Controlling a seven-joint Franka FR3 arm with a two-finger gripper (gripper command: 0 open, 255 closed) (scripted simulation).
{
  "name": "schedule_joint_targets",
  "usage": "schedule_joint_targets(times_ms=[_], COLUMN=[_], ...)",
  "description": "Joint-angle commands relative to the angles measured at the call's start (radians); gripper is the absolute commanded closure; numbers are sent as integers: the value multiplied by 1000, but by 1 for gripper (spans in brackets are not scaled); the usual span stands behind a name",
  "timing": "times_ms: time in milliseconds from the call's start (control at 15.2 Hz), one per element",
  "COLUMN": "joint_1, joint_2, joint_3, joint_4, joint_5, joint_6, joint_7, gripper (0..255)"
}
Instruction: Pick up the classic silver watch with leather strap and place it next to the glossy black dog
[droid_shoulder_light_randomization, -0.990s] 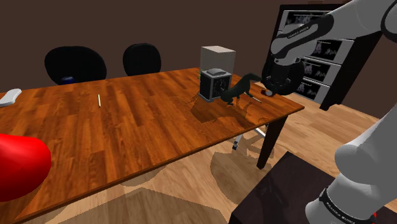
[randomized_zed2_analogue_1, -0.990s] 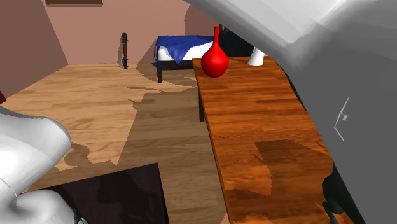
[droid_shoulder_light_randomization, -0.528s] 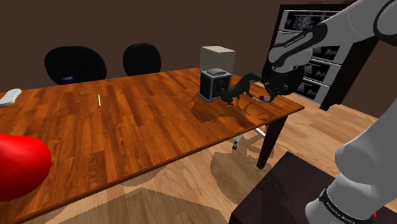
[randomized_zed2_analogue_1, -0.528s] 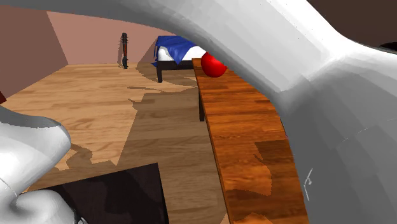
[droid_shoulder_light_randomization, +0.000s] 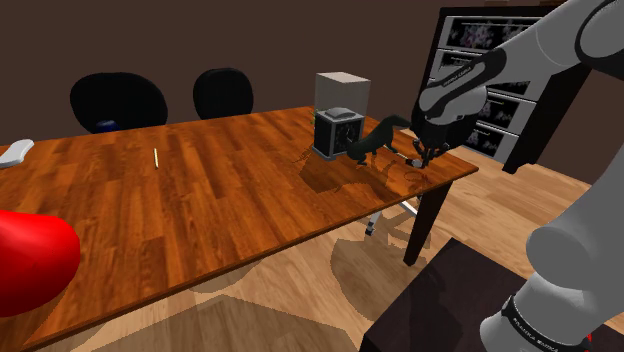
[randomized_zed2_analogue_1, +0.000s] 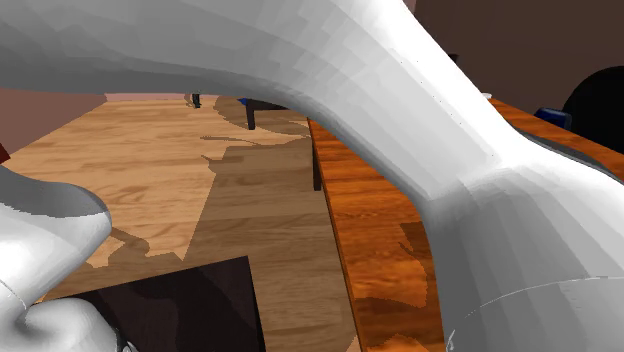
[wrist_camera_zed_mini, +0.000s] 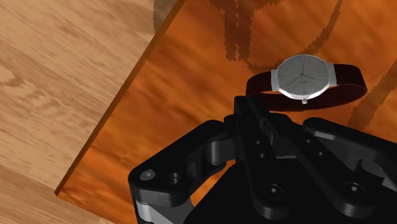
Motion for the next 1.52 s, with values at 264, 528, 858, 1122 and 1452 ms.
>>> schedule_joint_targets(times_ms=[264,528,858,1122,1452], joint_1=[0,0,2,3,3], joint_2=[2,2,-52,-64,-64], joint_3=[0,0,2,3,3], joint_4=[-2,-2,40,53,53], joint_5=[0,0,2,3,3], joint_6=[4,4,-91,-117,-117], joint_7=[0,0,-1,-1,-1], gripper=[255,0,0,0,0])
